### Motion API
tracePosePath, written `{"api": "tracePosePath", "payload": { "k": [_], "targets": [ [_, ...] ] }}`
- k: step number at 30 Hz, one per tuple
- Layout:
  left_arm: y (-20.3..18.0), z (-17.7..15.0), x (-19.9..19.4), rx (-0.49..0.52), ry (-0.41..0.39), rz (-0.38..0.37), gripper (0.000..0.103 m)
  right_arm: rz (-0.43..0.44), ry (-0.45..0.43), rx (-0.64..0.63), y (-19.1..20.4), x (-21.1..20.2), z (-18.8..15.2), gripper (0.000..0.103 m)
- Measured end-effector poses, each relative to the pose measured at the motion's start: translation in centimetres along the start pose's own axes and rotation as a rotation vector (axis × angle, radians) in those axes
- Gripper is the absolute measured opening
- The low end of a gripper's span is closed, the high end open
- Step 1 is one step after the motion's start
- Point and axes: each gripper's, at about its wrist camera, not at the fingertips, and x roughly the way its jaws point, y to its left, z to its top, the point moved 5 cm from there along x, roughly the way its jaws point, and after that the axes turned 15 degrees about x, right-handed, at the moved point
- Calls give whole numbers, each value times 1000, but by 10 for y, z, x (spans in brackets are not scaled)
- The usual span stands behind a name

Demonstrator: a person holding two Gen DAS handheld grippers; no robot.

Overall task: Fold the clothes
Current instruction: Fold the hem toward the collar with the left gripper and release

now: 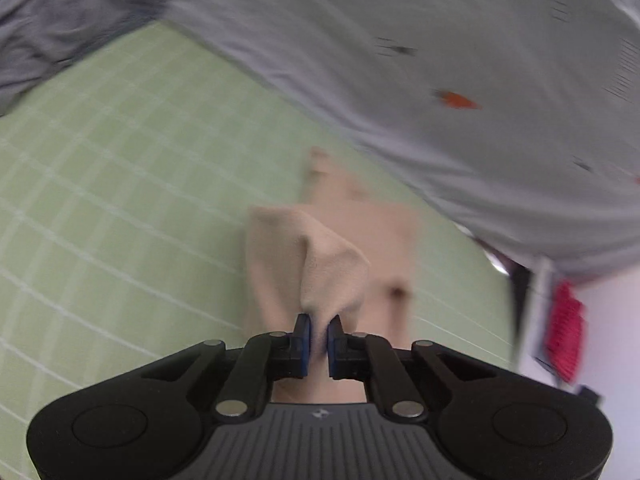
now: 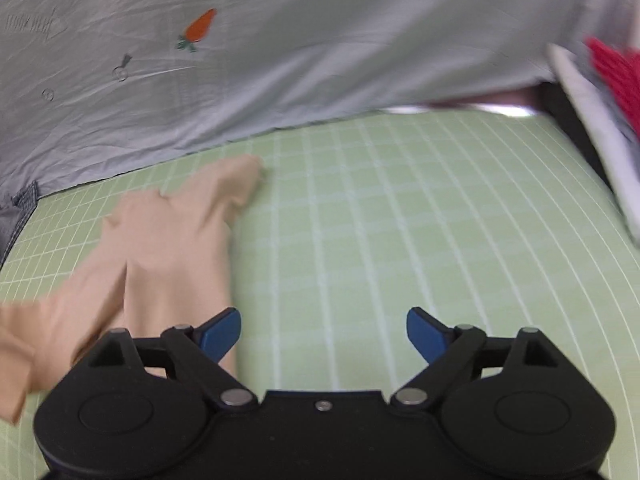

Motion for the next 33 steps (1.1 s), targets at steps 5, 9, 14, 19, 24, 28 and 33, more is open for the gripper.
{"api": "tracePosePath", "payload": {
  "k": [5,9,14,19,24,28,33],
  "targets": [
    [-48,-32,7,112,82,-19,34,-21,-18,48,-24,-38,-22,91],
    [-42,-69,6,158,153,98,60,-6,-26,22,-23,-57,-39,91],
    [-14,-92,-13,141,158,243,78,49,-20,-81,4,-67,-55,91],
    [4,-112,-38,130,154,323,82,129,15,-209,45,-57,-76,86],
    [17,-130,-62,105,154,358,82,224,101,-172,71,-28,-85,70],
    [25,-140,-74,83,154,371,82,246,140,-114,74,-15,-92,12],
    [23,-141,-71,97,158,353,82,262,95,-37,52,-49,-102,3]
  ]
}}
